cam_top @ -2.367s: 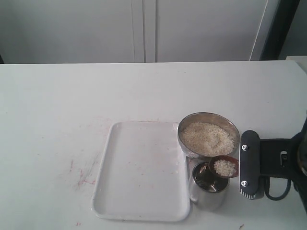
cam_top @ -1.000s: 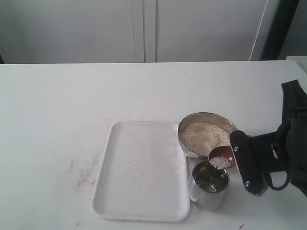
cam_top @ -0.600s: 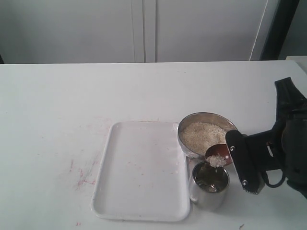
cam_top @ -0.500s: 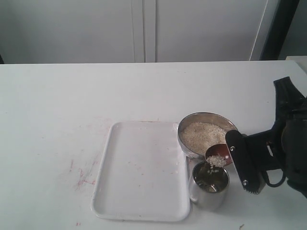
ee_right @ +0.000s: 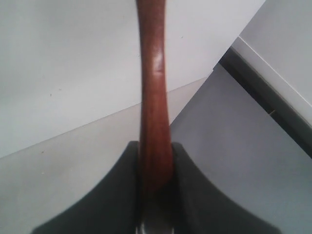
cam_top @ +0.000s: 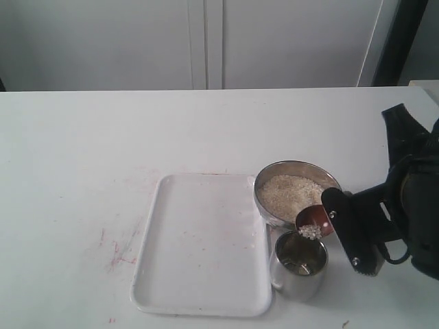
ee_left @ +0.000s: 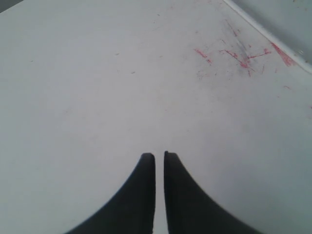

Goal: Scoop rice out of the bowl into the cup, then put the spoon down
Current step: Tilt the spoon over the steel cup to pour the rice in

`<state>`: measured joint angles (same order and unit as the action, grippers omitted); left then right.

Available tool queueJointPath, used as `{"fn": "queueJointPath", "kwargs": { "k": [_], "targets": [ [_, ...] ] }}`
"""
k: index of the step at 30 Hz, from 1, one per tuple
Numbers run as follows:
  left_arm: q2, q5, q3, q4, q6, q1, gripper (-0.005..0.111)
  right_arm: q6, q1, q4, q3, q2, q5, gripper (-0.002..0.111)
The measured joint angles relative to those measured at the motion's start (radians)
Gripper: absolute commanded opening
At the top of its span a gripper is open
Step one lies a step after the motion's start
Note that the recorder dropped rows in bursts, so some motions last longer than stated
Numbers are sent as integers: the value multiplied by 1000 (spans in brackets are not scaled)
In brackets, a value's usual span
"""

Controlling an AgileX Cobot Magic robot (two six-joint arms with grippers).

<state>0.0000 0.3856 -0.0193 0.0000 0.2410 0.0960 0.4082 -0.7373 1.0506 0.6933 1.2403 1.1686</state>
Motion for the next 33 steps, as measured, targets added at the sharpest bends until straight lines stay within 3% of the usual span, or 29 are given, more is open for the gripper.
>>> {"fn": "queueJointPath", "kwargs": {
  "k": [33],
  "targets": [
    [0, 0, 0, 0, 0, 0, 14, 75, 0, 101, 0, 0, -5, 0]
  ]
}}
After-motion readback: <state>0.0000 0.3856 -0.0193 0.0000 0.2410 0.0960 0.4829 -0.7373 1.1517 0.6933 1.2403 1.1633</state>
